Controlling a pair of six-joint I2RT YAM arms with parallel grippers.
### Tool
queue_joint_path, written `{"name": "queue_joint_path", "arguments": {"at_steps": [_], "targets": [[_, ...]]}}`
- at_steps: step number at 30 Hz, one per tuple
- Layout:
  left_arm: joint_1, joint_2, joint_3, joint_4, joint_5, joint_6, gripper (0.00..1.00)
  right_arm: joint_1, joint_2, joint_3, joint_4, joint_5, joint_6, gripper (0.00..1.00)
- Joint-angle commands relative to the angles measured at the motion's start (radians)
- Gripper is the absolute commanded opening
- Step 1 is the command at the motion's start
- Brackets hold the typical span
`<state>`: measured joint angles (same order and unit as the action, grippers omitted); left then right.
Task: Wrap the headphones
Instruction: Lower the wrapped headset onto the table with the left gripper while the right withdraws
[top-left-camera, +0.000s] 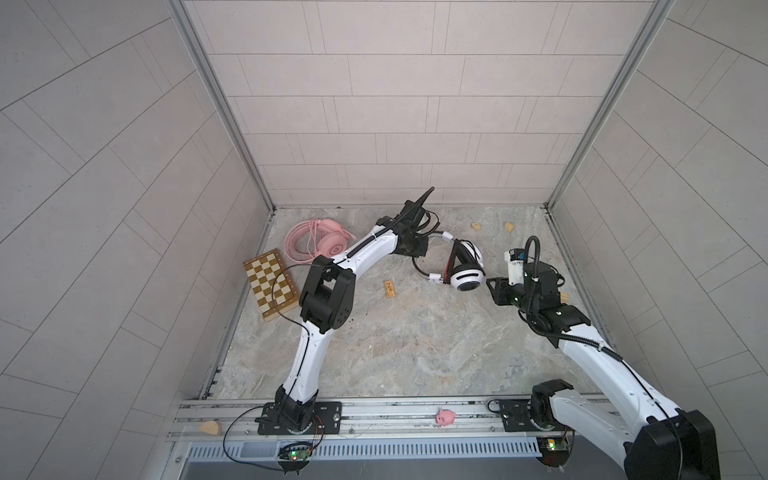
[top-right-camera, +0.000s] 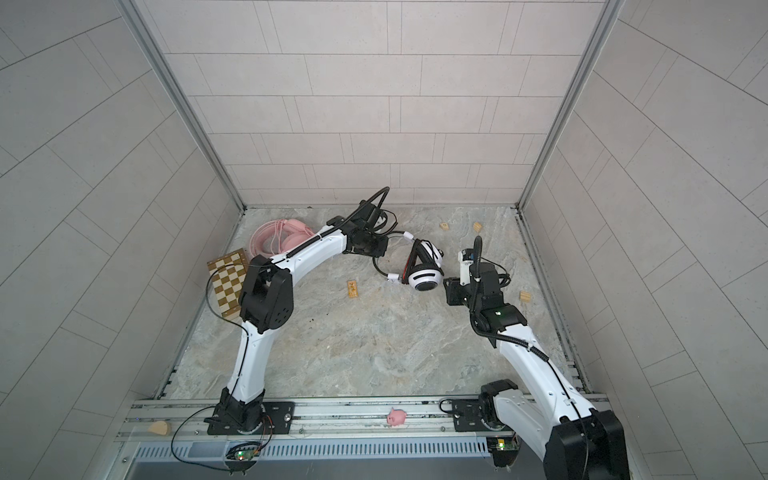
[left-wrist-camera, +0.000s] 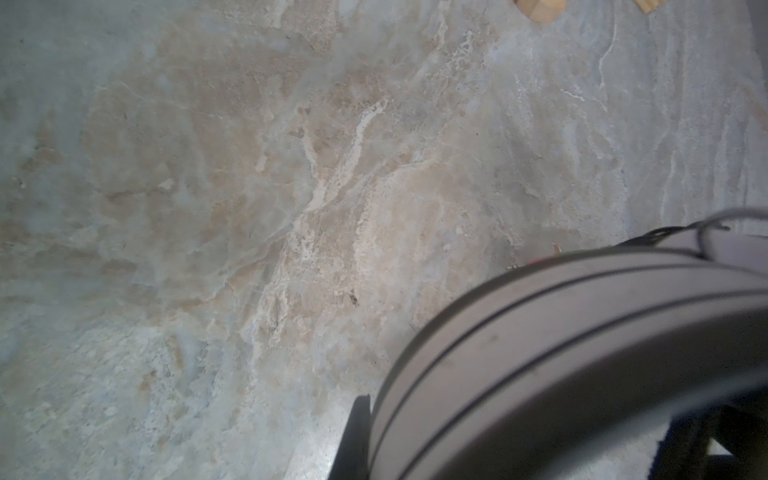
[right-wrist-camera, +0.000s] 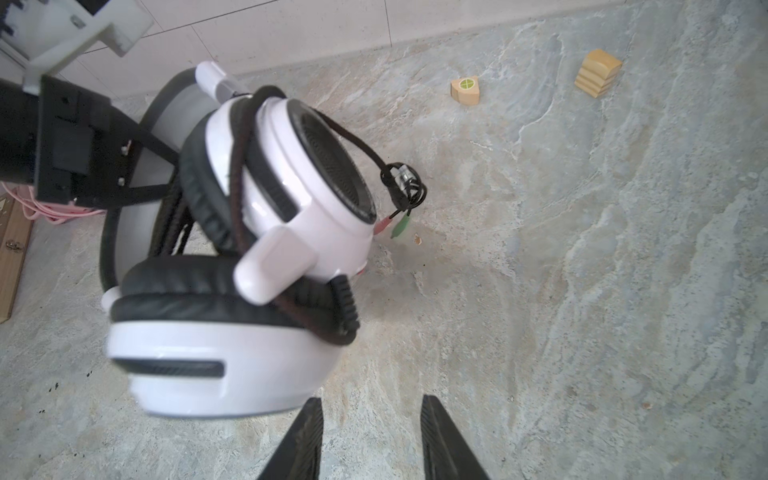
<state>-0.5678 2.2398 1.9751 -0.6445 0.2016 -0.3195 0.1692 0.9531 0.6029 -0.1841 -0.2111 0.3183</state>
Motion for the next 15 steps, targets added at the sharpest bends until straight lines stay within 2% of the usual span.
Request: {"name": "queue_joint_path", "arguments": {"at_steps": [1, 8, 15], "targets": [[0.006, 0.052, 0.146, -0.029, -0.009, 0.016, 0.00, -0.002, -0.036, -0.012, -0.014, 0.013, 0.014, 0.40], [0.042, 0.225, 0.378, -0.054, -0.016, -0.041, 0.00, -0.003, -0.115, -0.029, -0.062, 0.016, 0.028, 0.41], [0.071, 0.303, 0.433, 0.008, -0.093, -0.116, 0.00, -0.004, -0.184, -0.035, -0.125, 0.029, 0.030, 0.41]]}}
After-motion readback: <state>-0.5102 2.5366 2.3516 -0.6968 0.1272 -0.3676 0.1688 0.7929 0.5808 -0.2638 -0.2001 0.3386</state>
